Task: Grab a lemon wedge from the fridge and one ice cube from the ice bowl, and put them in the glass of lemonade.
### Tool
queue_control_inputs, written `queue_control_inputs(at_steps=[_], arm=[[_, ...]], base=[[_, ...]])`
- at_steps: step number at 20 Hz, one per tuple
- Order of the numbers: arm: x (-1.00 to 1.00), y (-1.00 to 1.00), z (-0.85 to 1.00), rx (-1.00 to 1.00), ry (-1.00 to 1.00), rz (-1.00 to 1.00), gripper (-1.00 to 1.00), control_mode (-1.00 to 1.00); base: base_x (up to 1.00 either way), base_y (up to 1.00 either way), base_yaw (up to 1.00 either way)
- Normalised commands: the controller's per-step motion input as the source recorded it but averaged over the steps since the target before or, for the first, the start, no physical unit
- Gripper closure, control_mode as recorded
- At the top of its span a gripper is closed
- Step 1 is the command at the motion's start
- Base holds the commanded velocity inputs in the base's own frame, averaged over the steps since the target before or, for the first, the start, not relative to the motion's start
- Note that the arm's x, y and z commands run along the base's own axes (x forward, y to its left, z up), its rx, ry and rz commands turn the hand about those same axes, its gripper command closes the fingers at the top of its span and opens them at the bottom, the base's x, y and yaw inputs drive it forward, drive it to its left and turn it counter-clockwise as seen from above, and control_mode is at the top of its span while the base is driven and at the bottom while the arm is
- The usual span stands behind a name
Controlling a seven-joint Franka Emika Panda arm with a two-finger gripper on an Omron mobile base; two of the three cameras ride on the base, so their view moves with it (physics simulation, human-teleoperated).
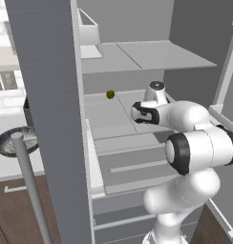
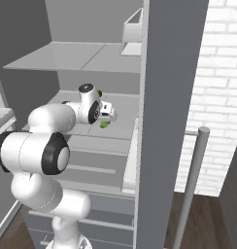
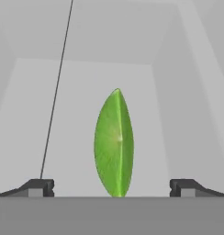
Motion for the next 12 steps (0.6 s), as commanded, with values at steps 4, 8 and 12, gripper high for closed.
queue_control_inputs(at_steps=[4, 8, 12], arm=[[0.04, 0.0, -0.11, 0.0, 0.08, 0.0, -1.0, -1.0], [0.22, 0.0, -0.48, 0.0, 0.04, 0.0, -1.0, -1.0], [0.47, 0.0, -0.14, 0.0, 0.05, 0.0, -1.0, -1.0]], base=[[0.0, 0.0, 0.0], [0.0, 0.0, 0.0], [0.0, 0.0, 0.0]])
